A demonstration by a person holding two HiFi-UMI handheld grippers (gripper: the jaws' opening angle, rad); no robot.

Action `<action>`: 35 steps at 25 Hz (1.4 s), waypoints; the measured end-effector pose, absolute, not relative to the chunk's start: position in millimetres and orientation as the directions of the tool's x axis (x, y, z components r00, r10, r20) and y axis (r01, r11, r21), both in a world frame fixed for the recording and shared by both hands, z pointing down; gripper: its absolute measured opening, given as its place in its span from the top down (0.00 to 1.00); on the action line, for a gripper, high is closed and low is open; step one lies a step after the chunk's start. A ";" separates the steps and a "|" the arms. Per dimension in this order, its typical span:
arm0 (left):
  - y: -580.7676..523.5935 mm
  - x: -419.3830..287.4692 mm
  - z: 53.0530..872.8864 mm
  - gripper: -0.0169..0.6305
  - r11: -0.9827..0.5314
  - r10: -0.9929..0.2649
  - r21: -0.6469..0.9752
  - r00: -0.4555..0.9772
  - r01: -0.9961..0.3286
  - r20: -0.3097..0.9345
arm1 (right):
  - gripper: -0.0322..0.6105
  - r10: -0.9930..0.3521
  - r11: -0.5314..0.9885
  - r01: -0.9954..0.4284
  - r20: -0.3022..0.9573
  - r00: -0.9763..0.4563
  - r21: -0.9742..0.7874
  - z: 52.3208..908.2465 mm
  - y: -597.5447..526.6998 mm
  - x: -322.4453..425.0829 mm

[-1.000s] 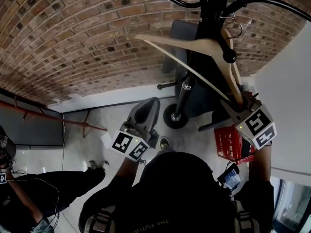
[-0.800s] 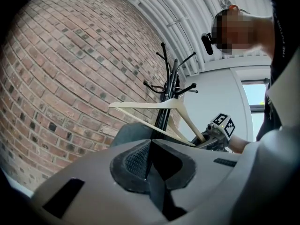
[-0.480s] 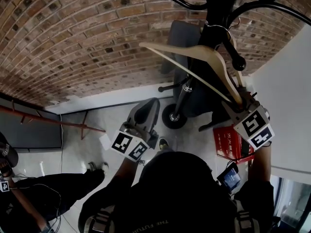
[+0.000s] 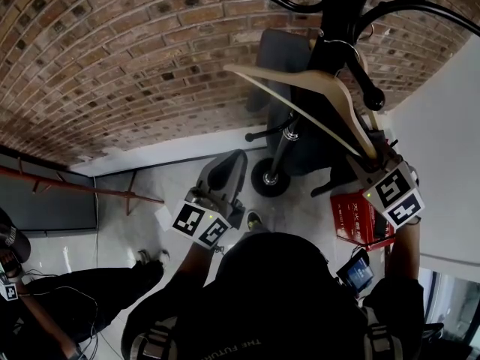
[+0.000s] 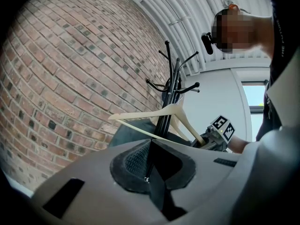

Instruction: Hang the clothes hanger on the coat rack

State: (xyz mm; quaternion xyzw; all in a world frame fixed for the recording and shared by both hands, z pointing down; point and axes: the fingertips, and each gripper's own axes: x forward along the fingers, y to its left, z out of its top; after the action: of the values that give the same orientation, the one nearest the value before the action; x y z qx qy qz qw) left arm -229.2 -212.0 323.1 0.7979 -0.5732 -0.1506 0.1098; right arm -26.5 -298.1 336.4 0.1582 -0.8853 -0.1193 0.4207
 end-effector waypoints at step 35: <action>-206.7 -225.2 311.9 0.94 -0.345 -0.938 0.336 0.323 -0.876 -0.122 | 0.73 -0.447 0.887 -0.278 0.536 -0.716 0.368 299.5 -297.6 -25.8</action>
State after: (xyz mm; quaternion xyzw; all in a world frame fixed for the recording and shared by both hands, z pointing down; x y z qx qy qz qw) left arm -225.2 -206.7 311.9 0.8066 -0.5625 -0.1487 0.1048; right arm -25.8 -297.6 299.5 0.1976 -0.9170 -0.1316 0.3206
